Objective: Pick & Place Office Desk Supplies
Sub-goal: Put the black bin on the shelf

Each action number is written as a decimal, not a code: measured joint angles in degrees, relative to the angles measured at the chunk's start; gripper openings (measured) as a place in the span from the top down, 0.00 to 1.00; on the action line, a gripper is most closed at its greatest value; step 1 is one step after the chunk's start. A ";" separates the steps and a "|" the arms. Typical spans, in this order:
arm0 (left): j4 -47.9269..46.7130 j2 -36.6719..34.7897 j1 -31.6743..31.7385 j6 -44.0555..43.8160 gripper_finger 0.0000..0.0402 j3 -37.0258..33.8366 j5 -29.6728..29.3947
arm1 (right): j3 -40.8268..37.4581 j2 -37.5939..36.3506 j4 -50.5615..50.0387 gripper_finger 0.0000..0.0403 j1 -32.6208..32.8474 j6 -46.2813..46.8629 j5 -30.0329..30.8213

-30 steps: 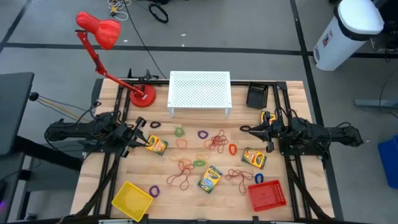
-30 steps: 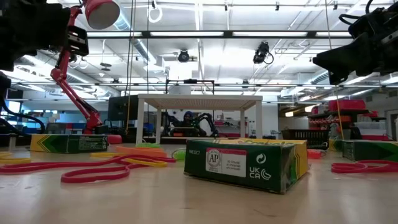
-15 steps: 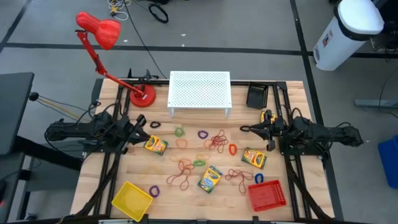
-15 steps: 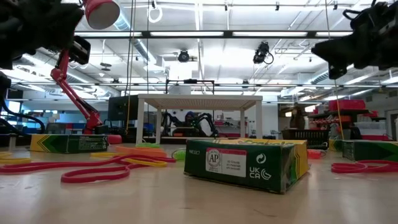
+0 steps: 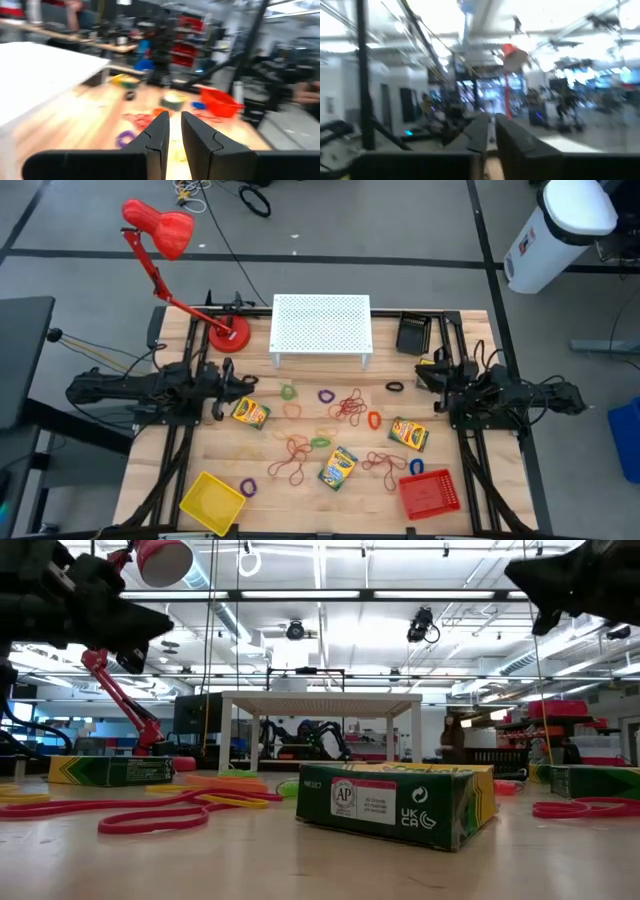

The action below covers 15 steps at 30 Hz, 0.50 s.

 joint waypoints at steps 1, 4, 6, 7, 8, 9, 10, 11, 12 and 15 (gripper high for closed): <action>0.06 0.54 0.00 0.00 0.86 -0.02 -1.17 | 0.11 0.74 -1.17 0.96 -0.02 -0.12 1.34; 0.52 2.40 0.00 -0.45 0.86 0.01 -2.32 | 1.04 3.51 -3.91 0.97 0.04 1.17 3.98; 1.42 3.35 0.00 -0.68 0.86 -0.01 -2.22 | 2.37 6.10 -6.56 0.99 0.04 3.49 5.43; 1.77 3.80 0.00 -0.90 0.86 -0.02 -2.16 | 3.18 7.64 -8.34 0.99 0.04 4.52 6.36; 2.12 4.29 0.00 -1.05 0.86 -0.02 -2.12 | 4.09 9.29 -10.23 0.99 0.04 5.83 7.68; 2.47 4.74 -0.02 -1.23 0.86 0.00 -2.10 | 5.25 11.14 -11.99 0.99 0.04 7.13 8.86; 2.81 5.11 -0.02 -1.29 0.87 -0.02 -2.08 | 6.71 13.14 -14.22 0.99 0.04 8.36 10.33; 3.12 5.46 -0.02 -1.19 0.89 -0.02 -1.90 | 8.37 15.10 -17.02 0.99 0.04 9.64 12.05; 3.56 5.86 -0.02 -0.86 0.93 -0.02 -1.41 | 10.29 17.28 -20.32 0.99 0.04 11.28 14.05; 4.40 6.74 -0.02 -0.26 0.98 0.00 0.16 | 17.20 25.02 -31.92 0.99 0.00 17.63 20.04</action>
